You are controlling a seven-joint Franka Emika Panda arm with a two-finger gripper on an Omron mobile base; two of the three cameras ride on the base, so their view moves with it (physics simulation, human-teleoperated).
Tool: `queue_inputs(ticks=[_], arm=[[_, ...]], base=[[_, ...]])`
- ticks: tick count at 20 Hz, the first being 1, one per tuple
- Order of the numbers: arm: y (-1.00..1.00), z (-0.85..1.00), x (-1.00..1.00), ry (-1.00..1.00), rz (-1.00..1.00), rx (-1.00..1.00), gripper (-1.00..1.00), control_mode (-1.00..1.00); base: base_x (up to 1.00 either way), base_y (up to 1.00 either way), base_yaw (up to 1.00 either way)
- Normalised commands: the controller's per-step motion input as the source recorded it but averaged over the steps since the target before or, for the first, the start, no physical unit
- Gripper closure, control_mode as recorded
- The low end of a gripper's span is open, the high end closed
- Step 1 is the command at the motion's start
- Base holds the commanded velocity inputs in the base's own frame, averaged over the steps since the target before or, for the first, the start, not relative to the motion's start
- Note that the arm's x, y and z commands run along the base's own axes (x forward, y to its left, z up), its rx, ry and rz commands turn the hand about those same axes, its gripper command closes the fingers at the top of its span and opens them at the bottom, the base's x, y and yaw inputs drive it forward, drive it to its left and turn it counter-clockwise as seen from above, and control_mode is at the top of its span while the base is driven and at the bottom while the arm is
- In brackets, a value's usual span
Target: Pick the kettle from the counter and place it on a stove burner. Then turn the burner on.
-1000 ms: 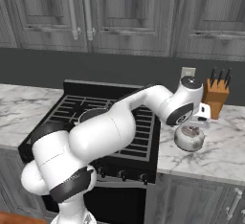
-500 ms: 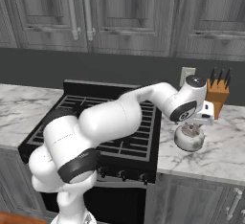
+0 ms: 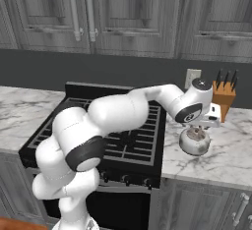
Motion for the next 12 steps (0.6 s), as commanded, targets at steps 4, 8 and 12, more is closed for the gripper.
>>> queue_inputs(ticks=[4,8,12], arm=[[-0.22,-0.1,0.18,0.0,0.0,0.0,-1.0,-1.0],[-0.18,-0.1,0.09,0.0,0.0,0.0,-1.0,-1.0],[-0.1,-0.09,0.07,0.0,0.0,0.0,-1.0,-1.0]], base=[[0.0,0.0,0.0],[0.0,0.0,0.0],[0.0,0.0,0.0]])
